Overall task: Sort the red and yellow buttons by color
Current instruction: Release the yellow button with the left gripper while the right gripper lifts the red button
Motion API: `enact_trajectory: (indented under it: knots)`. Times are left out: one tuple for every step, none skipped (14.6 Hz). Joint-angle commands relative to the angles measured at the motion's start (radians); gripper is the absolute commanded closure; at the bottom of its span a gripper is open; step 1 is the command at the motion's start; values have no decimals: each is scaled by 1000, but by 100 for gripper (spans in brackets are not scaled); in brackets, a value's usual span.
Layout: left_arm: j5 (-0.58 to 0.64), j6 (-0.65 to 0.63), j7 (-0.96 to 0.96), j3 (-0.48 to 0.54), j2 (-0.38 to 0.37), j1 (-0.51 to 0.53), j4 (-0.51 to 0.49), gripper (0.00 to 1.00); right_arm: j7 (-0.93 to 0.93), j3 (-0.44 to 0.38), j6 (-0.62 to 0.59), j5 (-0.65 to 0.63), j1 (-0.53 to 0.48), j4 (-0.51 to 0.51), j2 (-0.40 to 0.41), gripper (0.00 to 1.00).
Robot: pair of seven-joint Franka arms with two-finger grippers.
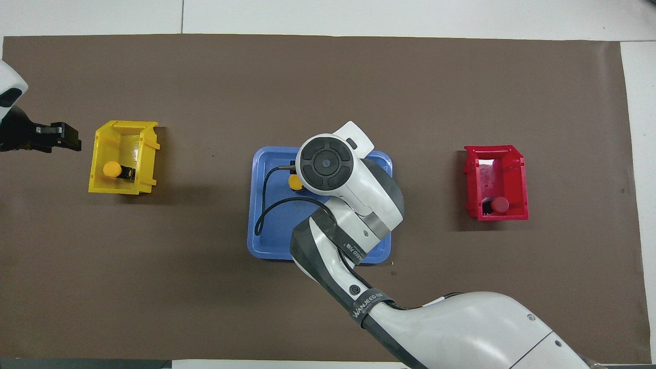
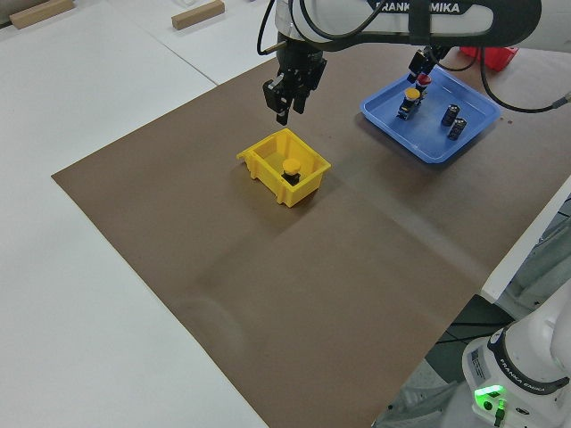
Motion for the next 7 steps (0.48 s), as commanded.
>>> enact_trajectory:
  knots:
    - [-15,-10,-98,-24,-8,-74,1,0,8,-1,20,-18,-1,-55,-32,35]
    - [-15,-7,-183,-24,-8,-115,1,0,7,-1,20,-18,-1,-55,-32,38]
    - [-15,-2,-227,-24,-8,-150,1,0,7,-1,20,-18,-1,-55,-32,46]
    - [-15,3,-256,-24,-10,-187,0,0,4,1,20,-18,-1,-55,-30,55]
    - [-15,7,-300,-24,-10,-213,-7,0,2,1,20,-18,-2,-52,-30,63]
    - [-15,15,-336,-24,-10,-233,-10,0,1,-1,10,-18,-2,-43,-30,71]
    - [-15,18,-351,-24,-10,-259,-16,0,-1,-1,-6,-18,-9,-25,-30,74]
